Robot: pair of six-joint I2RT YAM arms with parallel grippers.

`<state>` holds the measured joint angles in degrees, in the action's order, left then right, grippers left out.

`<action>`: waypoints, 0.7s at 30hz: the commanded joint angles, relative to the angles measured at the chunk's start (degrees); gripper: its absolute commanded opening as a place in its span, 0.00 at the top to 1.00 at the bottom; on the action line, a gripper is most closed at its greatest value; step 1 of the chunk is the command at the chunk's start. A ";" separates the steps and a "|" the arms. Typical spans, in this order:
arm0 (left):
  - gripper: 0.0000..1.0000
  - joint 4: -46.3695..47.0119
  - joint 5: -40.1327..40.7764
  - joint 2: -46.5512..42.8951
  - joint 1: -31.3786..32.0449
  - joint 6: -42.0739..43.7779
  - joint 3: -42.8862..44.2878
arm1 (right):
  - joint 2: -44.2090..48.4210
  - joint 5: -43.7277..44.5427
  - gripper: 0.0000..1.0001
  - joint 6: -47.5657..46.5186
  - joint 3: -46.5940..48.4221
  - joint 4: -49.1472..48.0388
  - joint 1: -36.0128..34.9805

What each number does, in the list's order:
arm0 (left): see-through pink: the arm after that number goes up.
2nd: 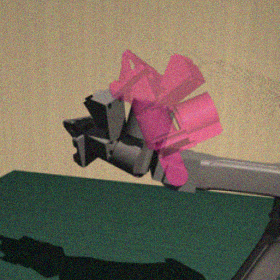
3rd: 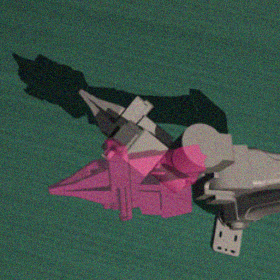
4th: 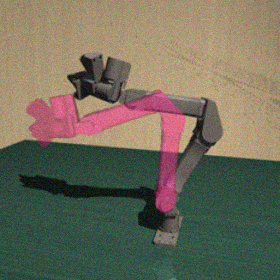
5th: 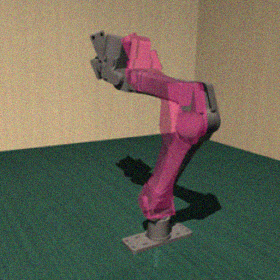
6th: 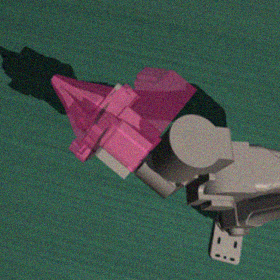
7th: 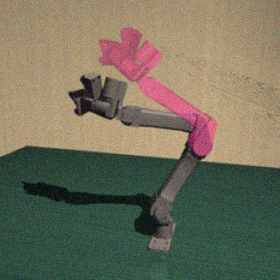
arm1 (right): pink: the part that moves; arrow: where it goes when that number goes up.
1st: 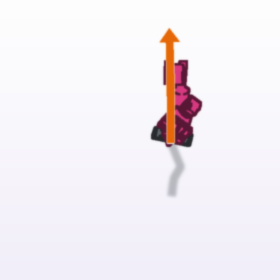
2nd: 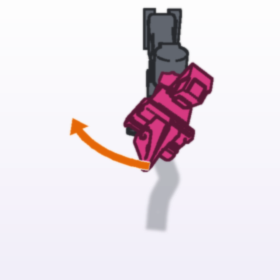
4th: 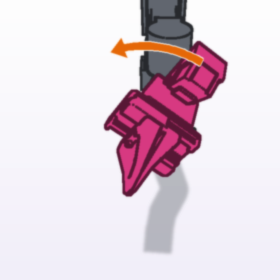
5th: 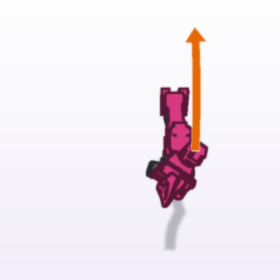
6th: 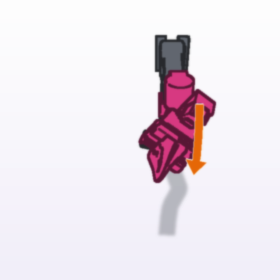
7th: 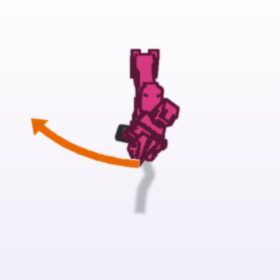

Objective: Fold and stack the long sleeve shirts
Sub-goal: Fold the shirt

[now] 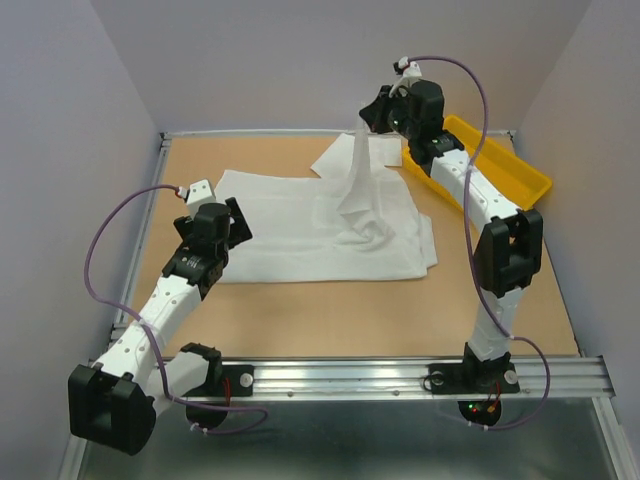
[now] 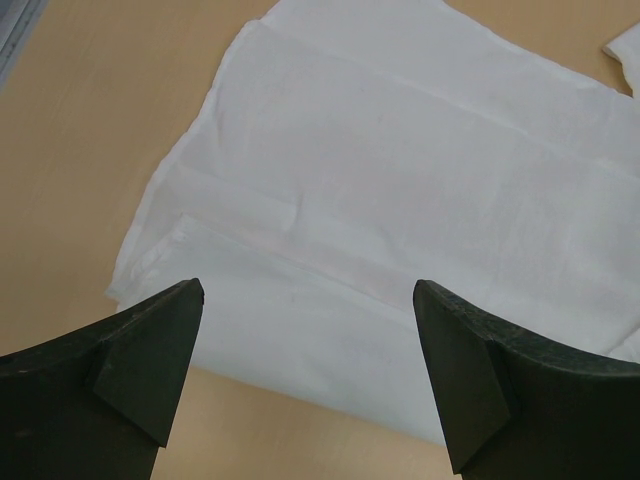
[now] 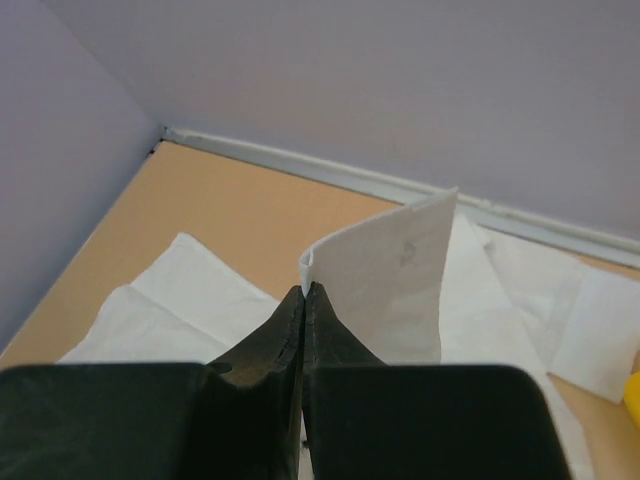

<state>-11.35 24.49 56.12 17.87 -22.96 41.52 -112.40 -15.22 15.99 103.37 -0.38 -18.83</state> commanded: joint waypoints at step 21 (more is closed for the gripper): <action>0.01 0.37 2.67 -0.40 -0.38 -0.33 0.32 | 2.09 4.69 0.99 -26.35 14.67 0.12 0.11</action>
<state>-11.40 25.43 56.12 17.87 -23.00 41.52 -110.85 -8.95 -4.54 115.37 1.83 -18.79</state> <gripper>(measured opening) 0.986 0.022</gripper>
